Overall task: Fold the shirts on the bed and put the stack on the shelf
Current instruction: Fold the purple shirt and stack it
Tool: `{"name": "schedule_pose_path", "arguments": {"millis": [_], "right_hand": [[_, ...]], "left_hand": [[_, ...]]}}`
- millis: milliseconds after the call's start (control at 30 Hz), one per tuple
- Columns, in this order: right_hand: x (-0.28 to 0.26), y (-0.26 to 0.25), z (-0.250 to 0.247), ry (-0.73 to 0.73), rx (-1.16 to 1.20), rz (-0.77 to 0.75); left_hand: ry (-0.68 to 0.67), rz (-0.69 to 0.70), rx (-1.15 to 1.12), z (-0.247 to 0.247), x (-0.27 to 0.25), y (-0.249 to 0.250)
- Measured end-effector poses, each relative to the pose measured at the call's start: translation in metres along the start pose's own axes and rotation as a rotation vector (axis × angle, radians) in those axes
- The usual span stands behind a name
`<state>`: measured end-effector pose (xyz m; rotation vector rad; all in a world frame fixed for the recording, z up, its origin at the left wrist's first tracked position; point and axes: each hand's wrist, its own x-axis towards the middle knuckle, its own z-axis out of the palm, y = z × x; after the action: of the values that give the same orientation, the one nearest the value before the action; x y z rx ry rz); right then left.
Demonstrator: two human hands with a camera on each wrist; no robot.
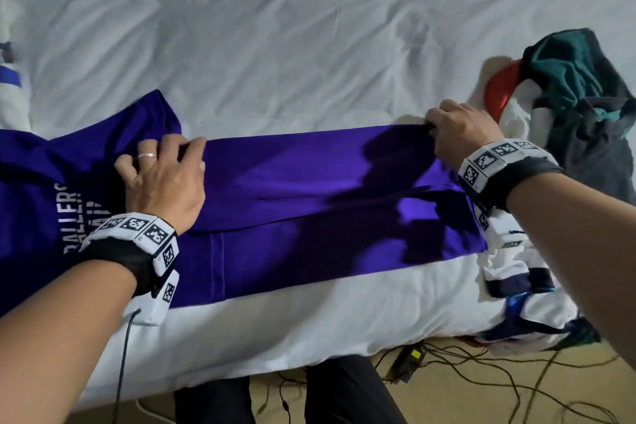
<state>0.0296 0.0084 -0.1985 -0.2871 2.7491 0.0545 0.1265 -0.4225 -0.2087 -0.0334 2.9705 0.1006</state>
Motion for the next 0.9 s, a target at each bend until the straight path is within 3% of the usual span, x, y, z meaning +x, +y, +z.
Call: {"name": "schedule_pose_path", "arguments": {"millis": [167,233,300,367,433,633,767,900], "right_hand": [[-0.002,0.003,-0.003,0.088,0.023,0.052],[-0.014,-0.014,-0.001,0.22,0.002,0.024],[-0.031,-0.04,0.006,0.314,0.033,-0.082],[-0.045,-0.058,0.022,0.279,0.063,-0.121],[-0.058,-0.061,0.037,0.171,0.059,-0.057],[-0.081,-0.023,0.047,-0.075,-0.055,0.034],[-0.076,-0.046,0.035,0.001,-0.017,-0.014],[-0.077,-0.123,0.042,0.131,0.073,-0.195]], "left_hand": [[0.043,-0.066,-0.009,-0.008,0.005,0.005],[0.064,-0.012,-0.036,-0.012,-0.002,0.016],[0.003,0.1,-0.042,-0.011,-0.015,0.029],[-0.131,0.15,-0.033,-0.003,-0.028,0.036],[-0.231,0.117,-0.026,0.008,-0.036,0.033],[-0.272,0.114,-0.021,0.02,-0.039,0.027],[-0.261,0.113,-0.028,0.022,-0.039,0.028],[-0.249,0.122,-0.023,0.025,-0.041,0.028]]}}
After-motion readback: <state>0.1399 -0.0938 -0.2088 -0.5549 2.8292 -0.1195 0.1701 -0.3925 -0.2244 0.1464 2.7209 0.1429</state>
